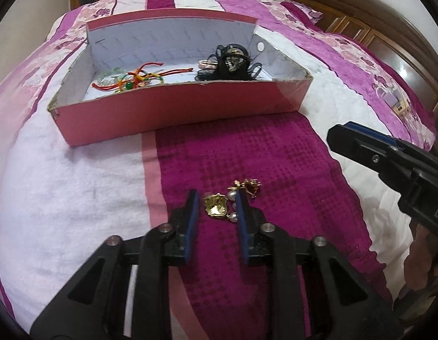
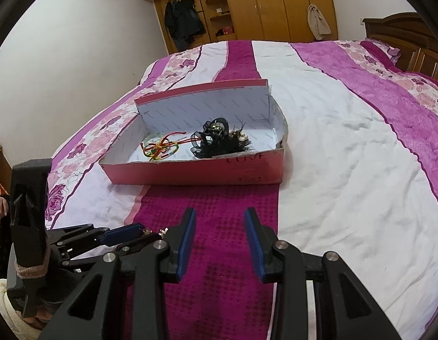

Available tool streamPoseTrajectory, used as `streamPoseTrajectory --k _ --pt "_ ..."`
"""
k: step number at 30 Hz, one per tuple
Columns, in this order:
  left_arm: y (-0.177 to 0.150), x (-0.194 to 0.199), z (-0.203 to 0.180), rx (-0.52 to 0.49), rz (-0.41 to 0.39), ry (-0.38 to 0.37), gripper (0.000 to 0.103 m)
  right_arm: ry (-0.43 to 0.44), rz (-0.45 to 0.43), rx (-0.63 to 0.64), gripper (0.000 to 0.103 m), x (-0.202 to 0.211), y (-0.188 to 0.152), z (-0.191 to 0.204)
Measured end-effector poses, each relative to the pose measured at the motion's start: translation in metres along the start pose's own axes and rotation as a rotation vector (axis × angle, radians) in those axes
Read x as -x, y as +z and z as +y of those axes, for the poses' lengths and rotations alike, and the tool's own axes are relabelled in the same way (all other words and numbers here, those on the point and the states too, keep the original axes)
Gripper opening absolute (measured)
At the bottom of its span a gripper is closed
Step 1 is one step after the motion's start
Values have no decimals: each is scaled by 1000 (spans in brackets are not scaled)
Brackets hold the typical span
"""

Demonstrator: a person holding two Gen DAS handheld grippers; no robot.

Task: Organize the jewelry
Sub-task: 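Grasp the gold pearl pendant with the left tool while the right tool grasps a small gold earring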

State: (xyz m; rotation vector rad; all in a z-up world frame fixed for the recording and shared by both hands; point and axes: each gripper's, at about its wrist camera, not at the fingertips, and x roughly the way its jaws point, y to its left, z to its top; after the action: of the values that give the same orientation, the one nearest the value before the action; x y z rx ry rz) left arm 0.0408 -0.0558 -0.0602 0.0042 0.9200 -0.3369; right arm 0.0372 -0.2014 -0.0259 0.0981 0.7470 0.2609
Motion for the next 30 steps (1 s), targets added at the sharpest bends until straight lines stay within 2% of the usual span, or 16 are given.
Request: streamPoseTrajectory --k 10,17,24,30 --pt "1 13 5 11 -40 -24 9 2 2 3 38 -1 -1 1" --pt "8 32 18 53 -101 11 9 17 12 13 38 -5 -4 7" --pt "10 38 33 95 -118 70 9 54 34 45 38 -15 -8 22" --pt "9 40 42 119 -122 91 9 86 71 88 38 -29 -13 38"
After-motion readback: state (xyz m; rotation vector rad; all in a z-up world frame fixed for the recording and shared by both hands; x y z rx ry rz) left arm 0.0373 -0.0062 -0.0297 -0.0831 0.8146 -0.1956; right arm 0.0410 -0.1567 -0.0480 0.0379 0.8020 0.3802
